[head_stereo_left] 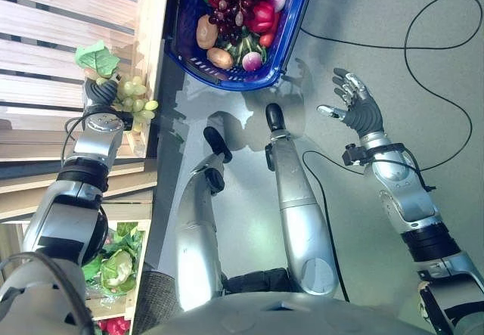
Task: Pick up fruits and vegetables into the basket
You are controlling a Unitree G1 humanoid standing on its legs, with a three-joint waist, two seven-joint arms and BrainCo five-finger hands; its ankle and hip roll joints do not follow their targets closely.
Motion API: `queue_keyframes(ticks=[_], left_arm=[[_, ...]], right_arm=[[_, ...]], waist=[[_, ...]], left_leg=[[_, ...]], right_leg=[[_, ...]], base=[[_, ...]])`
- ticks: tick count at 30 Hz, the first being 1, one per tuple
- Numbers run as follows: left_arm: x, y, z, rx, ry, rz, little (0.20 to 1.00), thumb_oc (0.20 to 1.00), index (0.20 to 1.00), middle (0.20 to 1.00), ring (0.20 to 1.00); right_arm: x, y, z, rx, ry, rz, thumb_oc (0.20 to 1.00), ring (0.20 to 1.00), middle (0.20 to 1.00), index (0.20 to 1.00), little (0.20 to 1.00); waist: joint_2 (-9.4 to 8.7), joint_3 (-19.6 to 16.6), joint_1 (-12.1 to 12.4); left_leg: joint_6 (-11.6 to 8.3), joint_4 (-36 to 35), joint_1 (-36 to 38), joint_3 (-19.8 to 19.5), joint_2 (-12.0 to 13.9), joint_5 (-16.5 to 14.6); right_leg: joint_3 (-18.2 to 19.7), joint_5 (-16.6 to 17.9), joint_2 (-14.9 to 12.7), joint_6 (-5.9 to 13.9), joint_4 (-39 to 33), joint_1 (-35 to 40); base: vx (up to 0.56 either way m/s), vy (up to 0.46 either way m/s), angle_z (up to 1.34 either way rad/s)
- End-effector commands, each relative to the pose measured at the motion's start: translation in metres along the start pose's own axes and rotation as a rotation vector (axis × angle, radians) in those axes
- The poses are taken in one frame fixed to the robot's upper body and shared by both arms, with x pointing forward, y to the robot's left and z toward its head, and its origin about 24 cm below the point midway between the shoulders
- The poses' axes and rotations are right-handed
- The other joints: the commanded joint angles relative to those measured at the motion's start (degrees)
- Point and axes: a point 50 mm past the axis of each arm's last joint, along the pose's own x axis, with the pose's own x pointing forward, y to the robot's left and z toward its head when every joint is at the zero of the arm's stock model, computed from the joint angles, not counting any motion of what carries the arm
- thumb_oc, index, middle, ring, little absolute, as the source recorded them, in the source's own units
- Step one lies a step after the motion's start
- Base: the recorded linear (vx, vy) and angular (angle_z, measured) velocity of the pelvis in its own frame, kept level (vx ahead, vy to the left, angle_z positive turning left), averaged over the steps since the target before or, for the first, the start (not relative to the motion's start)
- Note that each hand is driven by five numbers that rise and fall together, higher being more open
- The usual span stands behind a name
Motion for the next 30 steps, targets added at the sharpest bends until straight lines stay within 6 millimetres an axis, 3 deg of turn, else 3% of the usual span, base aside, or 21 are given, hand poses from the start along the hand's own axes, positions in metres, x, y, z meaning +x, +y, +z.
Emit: queue_keyframes(ticks=[1,6,12,20,21,30], left_arm=[[-0.003,0.01,0.004,-0.181,-0.068,0.007,0.2,0.2,0.2,0.2,0.2],[-0.014,0.005,0.019,-0.288,-0.191,-0.056,0.2,0.2,0.2,0.2,0.2],[-0.027,0.006,0.051,-0.32,-0.35,-0.108,0.2,0.2,0.2,0.2,0.2],[-0.041,-0.002,0.079,-0.381,-0.468,-0.25,0.2,0.2,0.2,0.2,0.2],[-0.042,-0.002,0.081,-0.391,-0.478,-0.258,0.2,0.2,0.2,0.2,0.2],[-0.074,-0.033,0.106,-0.59,-0.555,-0.593,0.2,0.2,0.2,0.2,0.2]], right_arm=[[-0.011,0.012,0.007,-0.12,-0.029,0.096,1.0,1.0,1.0,1.0,1.0],[-0.006,0.016,0.012,-0.273,-0.026,0.148,1.0,1.0,1.0,1.0,1.0],[0.009,0.018,0.023,-0.433,-0.025,0.18,1.0,1.0,1.0,1.0,1.0],[0.032,0.038,0.046,-0.492,-0.081,0.232,1.0,1.0,1.0,1.0,1.0],[0.033,0.038,0.048,-0.507,-0.095,0.231,1.0,1.0,1.0,1.0,1.0],[0.055,0.064,0.073,-0.496,-0.187,0.195,1.0,1.0,1.0,1.0,1.0]], waist=[[0.43,-2.9,-0.8],[0.08,-2.9,0.6],[-0.66,-2.9,2.6],[-1.12,-2.9,5.0],[-1.19,-2.9,5.1],[-0.97,-2.9,7.8]], left_leg=[[2.39,-0.4,3.0,1.5,-3.9,-3.3],[2.66,-0.8,5.8,0.4,-4.4,-3.9],[3.02,-1.1,9.6,-0.9,-4.6,-4.6],[3.44,-1.4,13.8,-2.4,-5.3,-5.2],[3.82,-1.8,12.9,-1.9,-5.2,-3.7],[4.26,-2.3,17.9,-3.8,-6.4,-4.0]], right_leg=[[-3.7,0.4,2.1,2.13,-4.1,4.0],[-4.6,-0.2,1.9,2.0,-4.6,7.5],[-5.7,-0.4,1.5,1.98,-5.5,12.0],[-7.1,-0.7,0.8,1.88,-6.5,17.1],[-7.4,0.8,0.7,1.51,-7.0,16.4],[-9.3,0.8,-0.9,1.35,-8.6,22.7]], base=[[-0.02,-0.039,0.07],[-0.02,-0.036,0.11],[-0.01,-0.04,0.12],[0.0,-0.032,0.07],[-0.06,-0.035,0.11],[0.03,-0.019,0.09]])
